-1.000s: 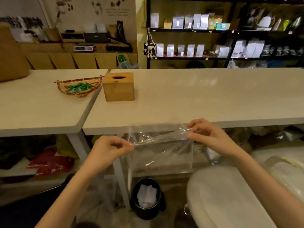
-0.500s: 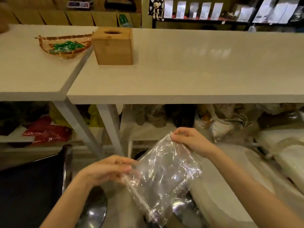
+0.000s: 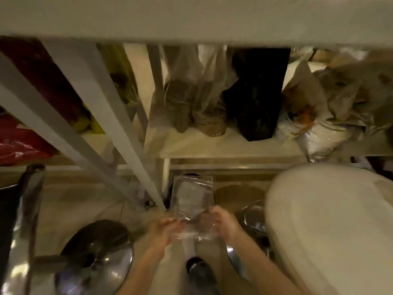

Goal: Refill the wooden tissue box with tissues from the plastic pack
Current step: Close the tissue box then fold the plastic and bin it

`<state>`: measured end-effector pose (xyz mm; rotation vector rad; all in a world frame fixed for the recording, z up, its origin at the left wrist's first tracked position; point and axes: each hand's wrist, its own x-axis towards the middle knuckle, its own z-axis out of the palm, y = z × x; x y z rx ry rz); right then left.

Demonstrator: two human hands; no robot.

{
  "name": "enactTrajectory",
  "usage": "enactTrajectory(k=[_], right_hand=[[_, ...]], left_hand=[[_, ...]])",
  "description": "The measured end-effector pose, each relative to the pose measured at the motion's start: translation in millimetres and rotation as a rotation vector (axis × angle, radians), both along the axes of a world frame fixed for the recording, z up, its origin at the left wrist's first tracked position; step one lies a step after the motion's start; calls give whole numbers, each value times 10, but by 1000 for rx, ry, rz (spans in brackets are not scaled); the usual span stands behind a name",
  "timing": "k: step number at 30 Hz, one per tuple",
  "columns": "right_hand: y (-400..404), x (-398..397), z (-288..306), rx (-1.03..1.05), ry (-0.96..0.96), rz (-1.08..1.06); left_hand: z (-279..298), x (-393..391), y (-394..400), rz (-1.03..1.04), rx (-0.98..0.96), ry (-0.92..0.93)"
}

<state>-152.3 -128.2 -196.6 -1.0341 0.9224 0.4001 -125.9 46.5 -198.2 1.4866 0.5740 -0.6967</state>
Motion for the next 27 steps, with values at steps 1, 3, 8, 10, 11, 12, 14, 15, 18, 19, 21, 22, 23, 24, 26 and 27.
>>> enactTrajectory(k=[1,3,8,10,11,12,14,15,18,19,21,22,23,24,26,27], right_hand=[[27,23,-235,-134,0,-3],[88,93,-704,-315,-12,24],[177,353,-1816,-646,15,117],[191,476,-2116,-700,-26,174],[189,535,-2248,-733,-54,197],[171,587,-2394,-776,-69,215],[156,679,-2652,-817,-96,273],[154,714,-2770,-850,-90,327],[113,772,-3040,-1090,-17,596],[109,765,-3052,-1140,-5,668],[107,727,-3027,-1186,32,748],[101,708,-2986,-1193,27,755],[108,693,-2915,-1198,11,749],[116,682,-2826,-1186,-7,734],[148,706,-2556,-1130,-62,670],[174,712,-2378,-1088,-91,622]], left_hand=[[-226,50,-28,-4,30,-21],[-730,184,-66,-9,119,-71],[-1740,471,-161,-178,305,-296],[-2115,607,-179,-266,382,-390],[-2333,677,-184,-338,438,-439],[-2495,735,-196,-407,489,-472],[-2824,833,-203,-526,610,-524],[-2977,873,-206,-596,677,-561],[-3218,913,-232,-877,898,-542],[-3224,908,-239,-944,943,-478],[-3128,869,-244,-1030,970,-391],[-3033,854,-248,-1056,965,-378],[-2929,844,-245,-1069,965,-389],[-2794,836,-240,-1074,945,-397],[-2474,858,-218,-1043,882,-458],[-2270,847,-209,-1015,835,-497]])
